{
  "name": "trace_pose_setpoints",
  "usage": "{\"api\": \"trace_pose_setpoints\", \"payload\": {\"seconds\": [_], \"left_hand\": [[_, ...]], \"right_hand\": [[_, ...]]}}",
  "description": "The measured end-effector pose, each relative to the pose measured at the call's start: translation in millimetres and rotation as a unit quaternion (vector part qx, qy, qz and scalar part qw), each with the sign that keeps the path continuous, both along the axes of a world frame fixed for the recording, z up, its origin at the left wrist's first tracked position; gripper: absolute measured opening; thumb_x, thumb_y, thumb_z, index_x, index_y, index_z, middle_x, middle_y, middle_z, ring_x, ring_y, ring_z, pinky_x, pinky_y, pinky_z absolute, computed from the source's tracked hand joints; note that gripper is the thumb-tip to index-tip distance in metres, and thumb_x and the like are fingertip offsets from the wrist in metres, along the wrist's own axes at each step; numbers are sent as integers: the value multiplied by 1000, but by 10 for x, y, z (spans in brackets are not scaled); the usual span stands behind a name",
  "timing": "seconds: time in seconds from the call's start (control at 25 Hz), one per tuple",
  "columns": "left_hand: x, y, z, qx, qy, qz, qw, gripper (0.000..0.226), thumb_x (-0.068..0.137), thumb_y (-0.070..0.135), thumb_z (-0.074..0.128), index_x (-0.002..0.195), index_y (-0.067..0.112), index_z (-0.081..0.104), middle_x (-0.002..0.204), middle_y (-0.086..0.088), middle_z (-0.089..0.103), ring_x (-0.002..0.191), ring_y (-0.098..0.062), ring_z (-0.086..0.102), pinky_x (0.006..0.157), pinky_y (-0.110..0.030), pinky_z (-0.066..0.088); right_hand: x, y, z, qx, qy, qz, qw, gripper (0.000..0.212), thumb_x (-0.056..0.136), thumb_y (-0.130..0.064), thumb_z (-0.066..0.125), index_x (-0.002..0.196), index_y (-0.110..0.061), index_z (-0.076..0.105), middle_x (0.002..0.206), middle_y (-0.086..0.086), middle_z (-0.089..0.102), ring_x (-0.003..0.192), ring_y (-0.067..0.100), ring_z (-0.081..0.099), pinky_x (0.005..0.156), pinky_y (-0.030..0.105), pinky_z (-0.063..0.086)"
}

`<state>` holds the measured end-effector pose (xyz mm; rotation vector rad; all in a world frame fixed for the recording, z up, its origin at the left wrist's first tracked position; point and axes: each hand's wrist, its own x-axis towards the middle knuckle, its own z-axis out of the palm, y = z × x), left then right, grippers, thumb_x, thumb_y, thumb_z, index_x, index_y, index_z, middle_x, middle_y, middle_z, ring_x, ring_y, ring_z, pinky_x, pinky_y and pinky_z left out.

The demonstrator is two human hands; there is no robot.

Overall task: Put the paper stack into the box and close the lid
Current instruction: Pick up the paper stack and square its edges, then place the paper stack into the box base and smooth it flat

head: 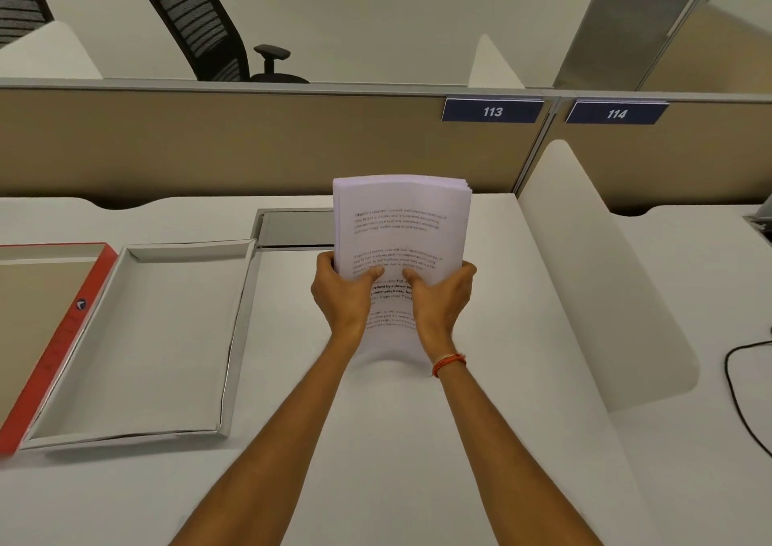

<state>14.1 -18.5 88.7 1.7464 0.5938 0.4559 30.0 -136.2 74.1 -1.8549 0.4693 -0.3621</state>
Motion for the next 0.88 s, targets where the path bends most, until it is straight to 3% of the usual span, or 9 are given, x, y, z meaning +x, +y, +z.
{"api": "trace_pose_setpoints", "payload": {"seconds": [0.12,0.32,0.6,0.88], "left_hand": [[87,70,180,52,46,-4,998,52,65,32,89,97,23,50,95,6,60,71,-14,63,48,-6,41],[92,203,268,84,113,-12,990,56,65,32,89,105,11,57,111,-10,69,90,-29,71,70,-32,57],[-78,484,266,87,132,-32,987,52,67,31,88,106,10,62,113,-12,71,88,-28,72,65,-28,53],[-308,1142,272,80,154,-36,984,54,66,30,89,108,7,64,115,-15,71,91,-32,72,69,-33,57]], "right_hand": [[138,-36,196,-93,67,26,993,77,62,-30,90,114,-7,39,119,14,57,110,33,58,96,42,52],[206,-29,357,-166,132,85,974,79,65,-37,88,118,-5,40,120,16,60,110,34,63,88,41,58],[42,214,365,-165,161,114,966,75,67,-38,87,118,-6,42,118,15,62,107,34,65,84,41,59],[-195,850,367,-143,181,137,963,70,70,-35,85,116,-7,42,119,14,63,106,34,65,84,43,59]]}}
